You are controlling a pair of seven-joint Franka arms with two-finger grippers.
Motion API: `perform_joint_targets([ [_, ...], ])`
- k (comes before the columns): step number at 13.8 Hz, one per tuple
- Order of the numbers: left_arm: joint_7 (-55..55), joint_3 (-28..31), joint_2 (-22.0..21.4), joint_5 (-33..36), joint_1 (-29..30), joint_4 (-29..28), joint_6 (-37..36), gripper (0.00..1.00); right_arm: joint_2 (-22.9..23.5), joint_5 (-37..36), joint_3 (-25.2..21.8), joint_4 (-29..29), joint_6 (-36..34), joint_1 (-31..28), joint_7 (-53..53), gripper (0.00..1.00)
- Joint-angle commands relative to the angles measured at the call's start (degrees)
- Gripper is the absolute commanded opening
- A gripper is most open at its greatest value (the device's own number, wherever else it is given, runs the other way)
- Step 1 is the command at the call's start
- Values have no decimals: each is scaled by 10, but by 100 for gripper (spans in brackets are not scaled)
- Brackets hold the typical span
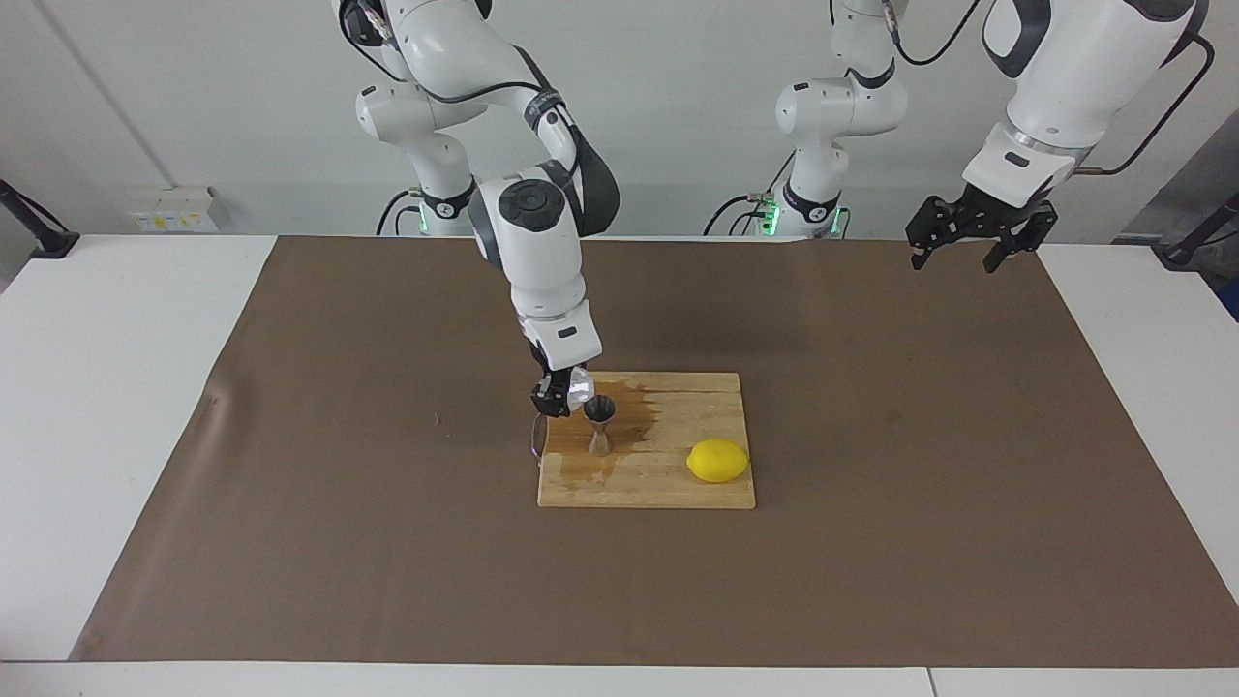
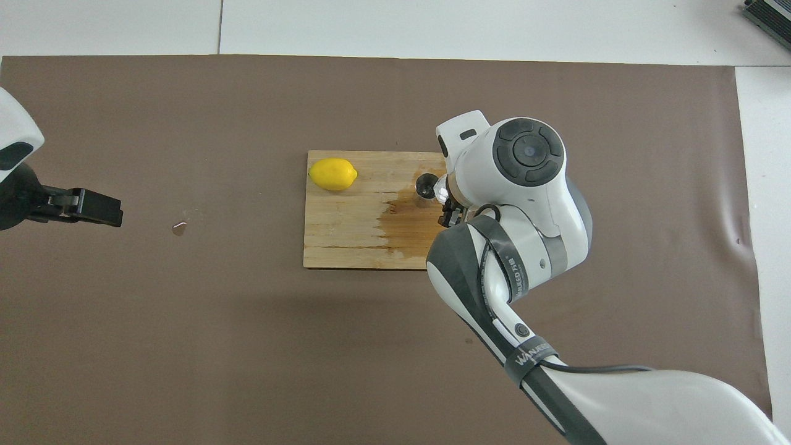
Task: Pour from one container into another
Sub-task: 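Tilt the white cup with the right gripper over the metal cup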
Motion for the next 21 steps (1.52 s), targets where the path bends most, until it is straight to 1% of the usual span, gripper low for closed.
perform_joint_targets([
  [1,4,2,-10,-6,3,-5,-8,100,6,8,5,16,-14,-13,2,30],
  [5,3,2,-10,-6,3,-5,-8,100,6,85,4,16,10,-17,-50,30],
  [8,3,2,-10,-6,3,-5,-8,100,4,91,5,16,20,-21,-57,30],
  [11,3,2,-10,-6,3,-5,-8,100,-2,124,5,15,20,-31,-96,30],
  [13,3,2,-10,-6,3,-5,-8,100,-10,125,5,12,16,-41,-108,30],
  [15,4,2,-10,-6,3,-5,-8,100,-23,144,5,11,9,-46,-121,30],
  [18,4,2,-10,-6,3,-5,-8,100,-23,223,5,7,8,-85,-217,30],
  [21,3,2,-10,-6,3,-5,-8,100,-24,237,5,2,-3,-125,-280,30],
])
